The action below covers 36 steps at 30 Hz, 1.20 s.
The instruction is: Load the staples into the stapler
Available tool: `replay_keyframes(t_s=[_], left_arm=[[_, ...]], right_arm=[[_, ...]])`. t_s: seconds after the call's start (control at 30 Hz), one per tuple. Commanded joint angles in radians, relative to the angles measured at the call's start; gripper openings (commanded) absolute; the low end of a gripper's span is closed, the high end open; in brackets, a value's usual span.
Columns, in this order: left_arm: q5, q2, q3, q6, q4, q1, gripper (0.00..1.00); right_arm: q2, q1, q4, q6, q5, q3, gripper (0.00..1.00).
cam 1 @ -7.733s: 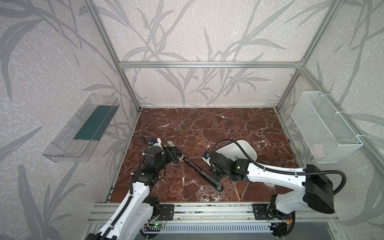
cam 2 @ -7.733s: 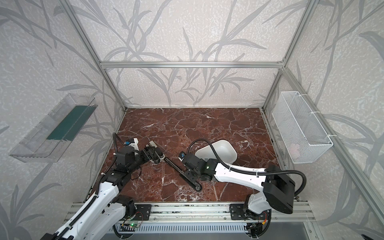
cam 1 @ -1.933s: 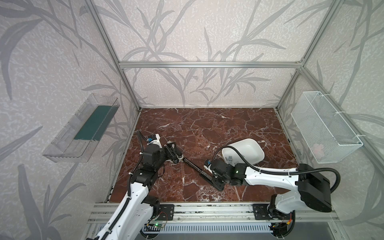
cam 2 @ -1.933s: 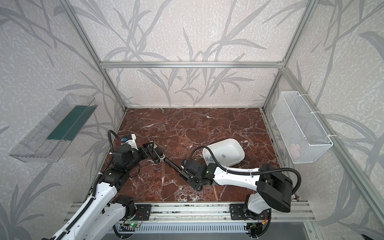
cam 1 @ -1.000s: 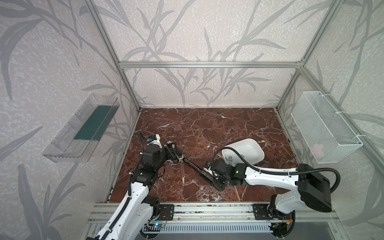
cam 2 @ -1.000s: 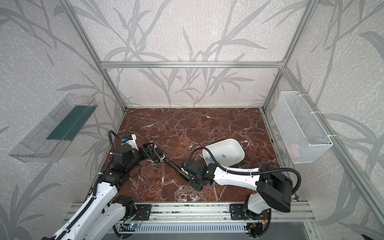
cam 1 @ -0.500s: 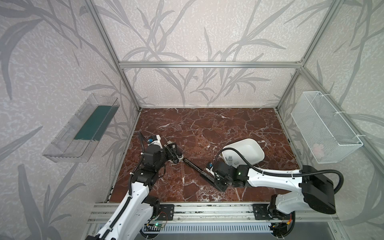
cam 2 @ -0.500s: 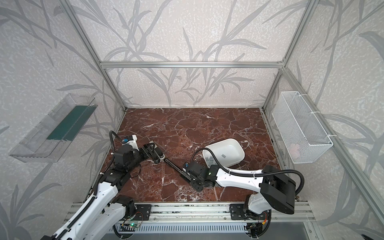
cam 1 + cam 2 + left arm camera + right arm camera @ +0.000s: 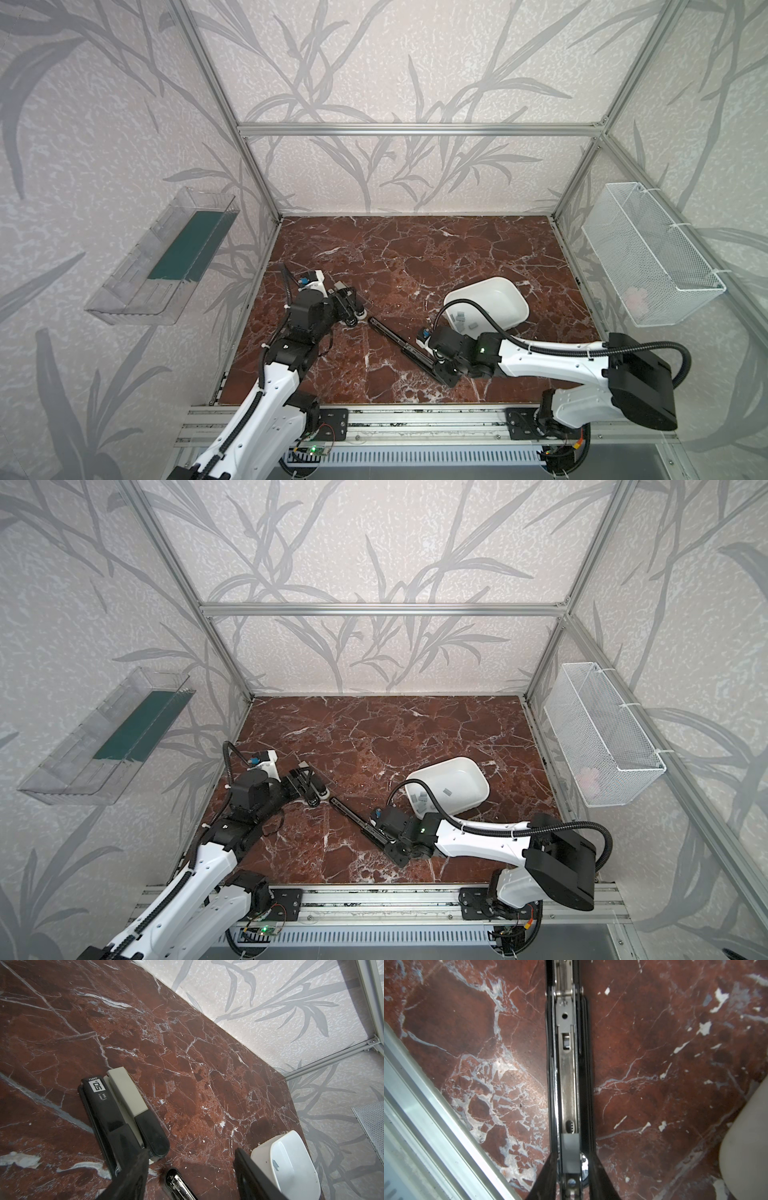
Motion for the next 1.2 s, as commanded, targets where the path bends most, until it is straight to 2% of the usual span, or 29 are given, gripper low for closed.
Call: replay_keyframes(t_s=[0.0, 0.13, 0.23, 0.47, 0.53, 0.63, 0.77, 0.9, 1.0, 1.17], left_arm=[[-0.01, 0.001, 0.0, -0.002, 0.016, -0.008, 0.67], [-0.045, 0.003, 0.01, 0.018, -0.02, -0.035, 0.67], [-0.098, -0.011, 0.011, 0.012, -0.055, -0.089, 0.67], [-0.34, -0.013, -0.162, -0.173, 0.161, -0.355, 0.66], [-0.417, -0.011, -0.19, -0.22, 0.172, -0.418, 0.66], [-0.465, -0.014, -0.21, -0.248, 0.18, -0.479, 0.67], [-0.483, -0.02, -0.262, -0.287, 0.235, -0.539, 0.67], [-0.51, 0.017, -0.292, -0.309, 0.256, -0.588, 0.71], [-0.495, 0.062, -0.31, -0.31, 0.307, -0.598, 0.75], [-0.484, 0.125, -0.329, -0.287, 0.389, -0.598, 0.87]], right_arm=[[-0.033, 0.009, -0.034, 0.014, 0.026, 0.009, 0.28], [-0.06, 0.009, -0.021, 0.035, 0.028, 0.031, 0.29], [-0.093, 0.007, 0.005, 0.081, 0.026, 0.035, 0.33], [-0.141, 0.007, 0.028, 0.249, 0.098, 0.02, 0.43], [-0.157, 0.004, 0.008, 0.296, 0.127, 0.011, 0.46], [-0.195, 0.001, 0.036, 0.329, 0.093, -0.034, 0.55], [-0.234, 0.008, 0.125, 0.213, 0.02, -0.105, 0.6], [-0.264, 0.019, 0.124, 0.14, 0.085, -0.144, 0.61], [-0.289, 0.04, 0.212, 0.109, 0.067, -0.204, 0.62], [-0.215, 0.086, 0.309, 0.062, 0.122, -0.244, 0.62]])
